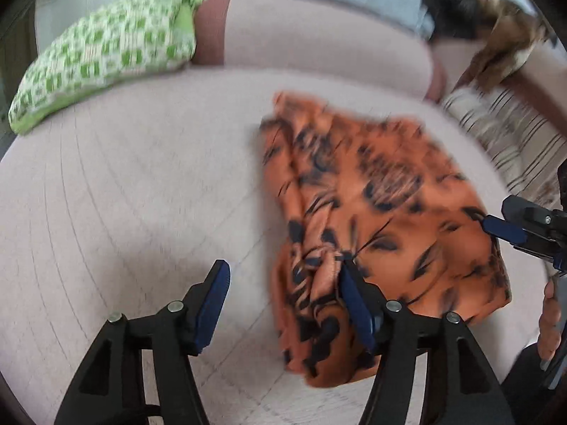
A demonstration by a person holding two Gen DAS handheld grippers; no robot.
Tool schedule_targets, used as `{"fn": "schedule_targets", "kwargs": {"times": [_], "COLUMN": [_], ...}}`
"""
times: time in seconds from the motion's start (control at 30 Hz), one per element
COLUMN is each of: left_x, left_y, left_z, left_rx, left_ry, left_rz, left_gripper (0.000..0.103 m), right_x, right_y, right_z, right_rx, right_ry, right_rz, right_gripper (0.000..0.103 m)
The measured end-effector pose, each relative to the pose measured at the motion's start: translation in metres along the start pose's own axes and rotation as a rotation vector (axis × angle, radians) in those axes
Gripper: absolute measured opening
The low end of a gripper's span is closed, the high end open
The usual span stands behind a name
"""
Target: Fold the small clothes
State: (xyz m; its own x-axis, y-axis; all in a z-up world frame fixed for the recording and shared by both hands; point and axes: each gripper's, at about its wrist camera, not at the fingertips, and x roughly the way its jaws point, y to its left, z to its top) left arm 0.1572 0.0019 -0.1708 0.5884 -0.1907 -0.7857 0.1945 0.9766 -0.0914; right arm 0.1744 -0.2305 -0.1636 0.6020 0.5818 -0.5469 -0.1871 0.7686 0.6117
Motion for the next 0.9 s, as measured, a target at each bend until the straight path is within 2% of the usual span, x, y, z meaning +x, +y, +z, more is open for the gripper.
{"fn": "schedule_targets", "kwargs": {"times": [0.03, 0.1, 0.2, 0.27, 0.37, 0.43, 0.5, 0.57, 0.67, 0.7, 0.73, 0.77, 0.8, 0.83, 0.9], "left_x": [-0.003, -0.016, -0.035, -0.041, -0.037, -0.032, -0.018, -0.002, 0.033, 0.047, 0.064, 0.077, 0.090, 0.096, 0.095], "left_y": [0.003, 0.002, -0.006, -0.007, -0.004, 0.003, 0.010, 0.010, 0.004, 0.005, 0.010, 0.018, 0.029, 0.032, 0.029], "left_z": [0.000, 0.001, 0.005, 0.008, 0.025, 0.044, 0.068, 0.087, 0.112, 0.118, 0.122, 0.124, 0.123, 0.121, 0.119], "left_rx": [-0.025, -0.027, 0.027, 0.030, 0.019, -0.009, -0.048, -0.055, -0.028, -0.026, -0.046, -0.082, -0.130, -0.147, -0.116], "left_ry": [-0.004, -0.039, -0.114, -0.134, -0.142, -0.140, -0.121, -0.099, -0.050, -0.028, 0.015, 0.043, 0.063, 0.068, 0.044], "left_rz": [-0.013, 0.003, 0.029, 0.013, -0.033, -0.083, -0.148, -0.182, -0.142, -0.108, -0.056, -0.041, -0.038, -0.030, -0.003], "left_gripper": [0.065, 0.064, 0.064, 0.064, 0.064, 0.064, 0.064, 0.064, 0.061, 0.049, 0.042, 0.042, 0.050, 0.061, 0.064], "right_x": [0.003, -0.001, -0.014, -0.013, -0.002, 0.014, 0.027, 0.028, 0.026, 0.026, 0.026, 0.026, 0.025, 0.025, 0.026], "right_y": [-0.012, -0.019, -0.004, 0.008, 0.003, -0.014, -0.029, -0.033, -0.032, -0.032, -0.033, -0.034, -0.035, -0.038, -0.040], "right_z": [-0.004, -0.006, 0.003, 0.017, 0.031, 0.041, 0.042, 0.038, 0.032, 0.029, 0.027, 0.025, 0.023, 0.021, 0.021], "right_rx": [0.036, 0.072, 0.019, -0.019, -0.003, 0.063, 0.124, 0.126, 0.078, 0.062, 0.053, 0.048, 0.046, 0.049, 0.050], "right_ry": [0.021, 0.008, -0.022, -0.030, -0.032, -0.009, 0.018, 0.006, -0.002, -0.002, -0.004, -0.007, -0.012, -0.016, -0.017], "right_rz": [-0.016, -0.001, 0.001, 0.022, 0.037, 0.030, 0.030, 0.054, 0.064, 0.067, 0.071, 0.076, 0.085, 0.105, 0.115], "right_gripper": [0.084, 0.084, 0.084, 0.084, 0.084, 0.084, 0.084, 0.084, 0.084, 0.084, 0.084, 0.084, 0.084, 0.084, 0.084]}}
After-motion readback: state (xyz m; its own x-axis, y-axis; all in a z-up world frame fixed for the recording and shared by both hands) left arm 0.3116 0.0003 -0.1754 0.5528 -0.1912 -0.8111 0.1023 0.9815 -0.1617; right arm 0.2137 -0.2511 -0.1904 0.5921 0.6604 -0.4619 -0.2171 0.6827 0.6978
